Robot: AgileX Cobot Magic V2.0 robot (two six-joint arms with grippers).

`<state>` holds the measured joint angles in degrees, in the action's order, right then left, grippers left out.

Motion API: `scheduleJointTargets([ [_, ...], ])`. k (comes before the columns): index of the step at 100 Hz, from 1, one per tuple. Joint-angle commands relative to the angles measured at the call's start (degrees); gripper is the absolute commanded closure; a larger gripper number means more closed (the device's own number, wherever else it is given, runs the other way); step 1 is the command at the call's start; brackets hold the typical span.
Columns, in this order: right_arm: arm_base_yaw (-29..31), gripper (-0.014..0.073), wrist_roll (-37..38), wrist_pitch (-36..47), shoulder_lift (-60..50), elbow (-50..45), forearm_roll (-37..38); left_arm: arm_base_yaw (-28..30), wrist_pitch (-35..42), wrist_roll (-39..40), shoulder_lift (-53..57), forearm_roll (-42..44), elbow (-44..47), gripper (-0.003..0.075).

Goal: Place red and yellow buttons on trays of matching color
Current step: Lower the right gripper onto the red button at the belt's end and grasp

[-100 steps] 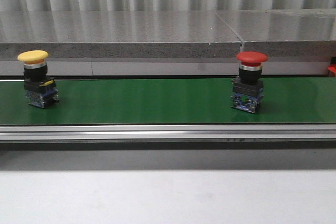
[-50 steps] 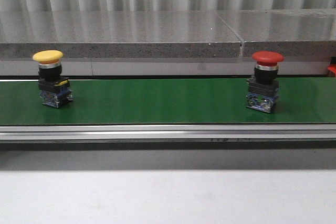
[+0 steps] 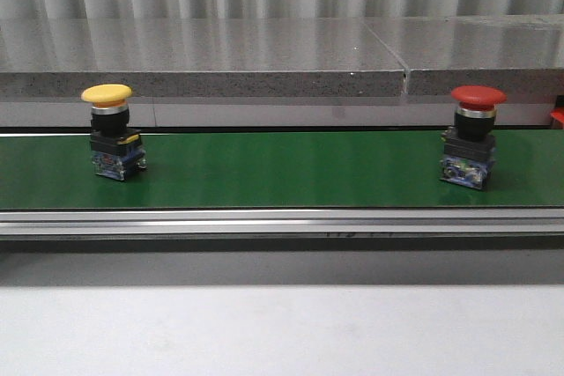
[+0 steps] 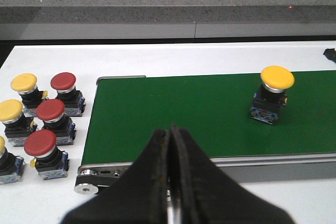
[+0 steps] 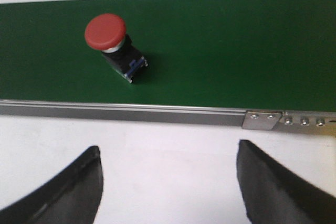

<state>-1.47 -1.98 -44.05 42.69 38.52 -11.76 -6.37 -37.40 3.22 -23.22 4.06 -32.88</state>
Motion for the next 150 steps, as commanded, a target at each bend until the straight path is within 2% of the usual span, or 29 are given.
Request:
scheduleJointTargets([
  [1,0.0,0.0054,-2.7,2.8,3.3,2.1,-1.7,-0.3,4.4,0.6,-0.4,0.0,-1.5,0.0741],
  [53,-1.4,0.0054,-12.5,1.9,25.6,14.4,-5.4,-0.3,4.4,0.6,-0.4,0.0,-1.5,0.0741],
  [76,-4.3,0.0054,-12.6,3.2,33.1,19.2,-5.4,-0.3,4.4,0.6,-0.4,0.0,-1.5,0.0741],
  [110,-4.4,0.006,-12.6,5.7,40.2,22.6,-3.1,-0.3,4.4,0.6,-0.4,0.0,-1.5,0.0741],
  [117,-4.4,0.0104,-12.6,5.8,40.9,22.6,-2.7,-0.3,4.4,0.6,-0.4,0.0,-1.5,0.0741],
  [135,-4.2,0.0323,-11.9,2.8,40.9,22.7,-1.4,-0.3,4.4,0.6,-0.4,0.0,-1.5,0.0741],
  [150,-4.0,0.0362,-11.7,0.2,40.9,25.8,-0.3,-0.3,4.4,0.6,-0.4,0.0,-1.5,0.0741],
])
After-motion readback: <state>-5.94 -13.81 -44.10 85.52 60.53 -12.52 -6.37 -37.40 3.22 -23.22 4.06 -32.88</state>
